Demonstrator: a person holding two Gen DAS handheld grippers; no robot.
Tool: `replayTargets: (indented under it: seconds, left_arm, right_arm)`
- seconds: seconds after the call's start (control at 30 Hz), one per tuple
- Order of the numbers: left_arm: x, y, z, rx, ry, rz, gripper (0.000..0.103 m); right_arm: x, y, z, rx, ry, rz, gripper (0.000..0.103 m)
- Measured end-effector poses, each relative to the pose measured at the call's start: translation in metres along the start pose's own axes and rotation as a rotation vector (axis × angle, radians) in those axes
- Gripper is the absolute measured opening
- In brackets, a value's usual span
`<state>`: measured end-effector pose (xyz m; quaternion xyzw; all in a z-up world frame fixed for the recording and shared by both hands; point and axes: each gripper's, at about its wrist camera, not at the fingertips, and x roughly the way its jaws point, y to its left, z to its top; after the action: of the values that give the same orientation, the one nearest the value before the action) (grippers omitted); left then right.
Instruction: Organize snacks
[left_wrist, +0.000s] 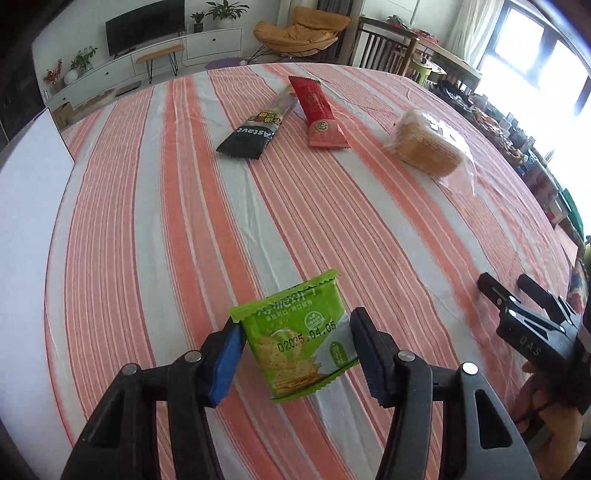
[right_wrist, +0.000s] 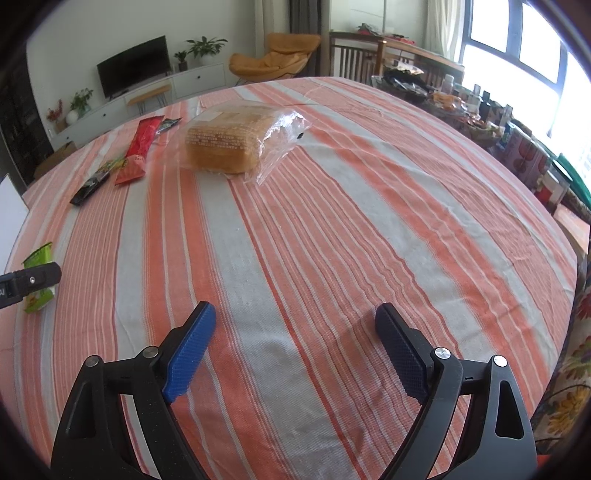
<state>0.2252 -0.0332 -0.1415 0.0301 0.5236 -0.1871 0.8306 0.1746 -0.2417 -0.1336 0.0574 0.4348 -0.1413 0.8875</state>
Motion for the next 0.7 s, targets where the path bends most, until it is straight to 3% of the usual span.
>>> replayTargets:
  seconds: [0.13, 0.23, 0.43, 0.53, 0.7]
  left_arm:
    - [-0.014, -0.005, -0.036, 0.032, -0.031, 0.003, 0.057]
    - [-0.015, -0.003, -0.04, 0.0, -0.063, 0.054, 0.075]
    - [-0.004, -0.016, -0.042, 0.06, -0.097, 0.15, 0.088]
    - [-0.001, -0.012, -0.047, 0.017, -0.116, 0.156, 0.101]
    - [-0.003, -0.01, -0.052, -0.007, -0.156, 0.171, 0.103]
  right_arm:
    - [0.0, 0.0, 0.0, 0.0, 0.0, 0.0, 0.091]
    - [0.0, 0.0, 0.0, 0.0, 0.0, 0.0, 0.091]
    - [0.0, 0.0, 0.0, -0.001, 0.0, 0.0, 0.091]
    - [0.0, 0.0, 0.0, -0.001, 0.0, 0.0, 0.091]
    - [0.0, 0.0, 0.0, -0.001, 0.0, 0.0, 0.091]
